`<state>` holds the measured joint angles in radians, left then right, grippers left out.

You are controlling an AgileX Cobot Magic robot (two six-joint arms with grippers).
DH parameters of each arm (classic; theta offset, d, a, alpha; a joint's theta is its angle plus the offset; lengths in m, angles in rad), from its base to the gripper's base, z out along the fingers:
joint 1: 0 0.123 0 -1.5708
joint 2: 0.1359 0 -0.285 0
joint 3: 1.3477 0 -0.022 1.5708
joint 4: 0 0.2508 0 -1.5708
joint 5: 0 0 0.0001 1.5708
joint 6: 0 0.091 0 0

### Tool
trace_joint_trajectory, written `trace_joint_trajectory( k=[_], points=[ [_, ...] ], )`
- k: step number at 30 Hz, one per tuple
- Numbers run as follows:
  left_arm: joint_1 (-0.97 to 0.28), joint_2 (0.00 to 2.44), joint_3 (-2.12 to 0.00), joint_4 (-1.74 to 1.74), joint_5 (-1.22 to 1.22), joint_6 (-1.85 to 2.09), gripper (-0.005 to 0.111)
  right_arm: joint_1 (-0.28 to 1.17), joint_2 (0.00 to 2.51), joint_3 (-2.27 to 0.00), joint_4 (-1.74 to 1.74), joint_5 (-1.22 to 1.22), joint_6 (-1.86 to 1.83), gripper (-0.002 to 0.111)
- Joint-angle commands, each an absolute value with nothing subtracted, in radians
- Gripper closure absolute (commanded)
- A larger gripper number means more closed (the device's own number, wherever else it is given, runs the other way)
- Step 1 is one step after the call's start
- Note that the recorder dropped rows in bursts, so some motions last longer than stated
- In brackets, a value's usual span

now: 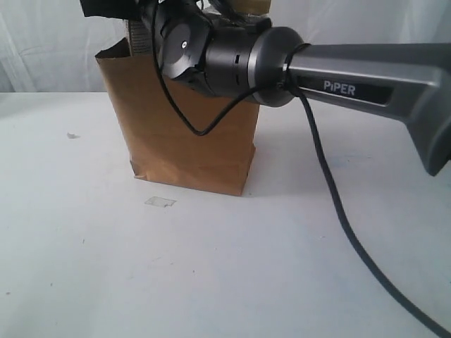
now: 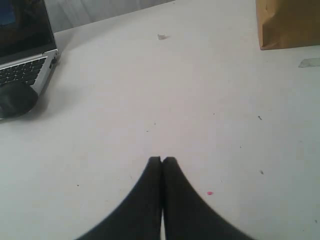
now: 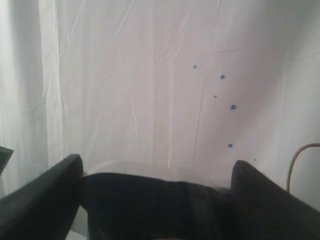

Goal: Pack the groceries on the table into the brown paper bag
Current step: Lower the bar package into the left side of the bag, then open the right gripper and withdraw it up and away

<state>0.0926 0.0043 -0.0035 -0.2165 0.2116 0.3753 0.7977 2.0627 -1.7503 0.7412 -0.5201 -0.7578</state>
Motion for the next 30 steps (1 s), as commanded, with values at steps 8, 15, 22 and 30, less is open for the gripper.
trace_joint_trajectory(
  k=[8,15,22,30],
  points=[
    [0.085,0.0,0.0,-0.219,0.209,0.375,0.107,0.807,1.998,-1.754,0.735,-0.517,-0.757,0.034],
    [0.085,0.0,0.0,-0.219,0.209,0.375,0.107,0.811,1.965,-1.754,0.735,-0.475,-0.757,0.034],
    [0.085,0.0,0.0,-0.219,0.209,0.375,0.107,0.811,1.965,-1.754,0.735,-0.45,-0.757,0.034],
    [0.085,0.0,0.0,-0.219,0.209,0.375,0.107,0.811,1.965,-1.754,0.735,-0.45,-0.757,0.034]
  ],
)
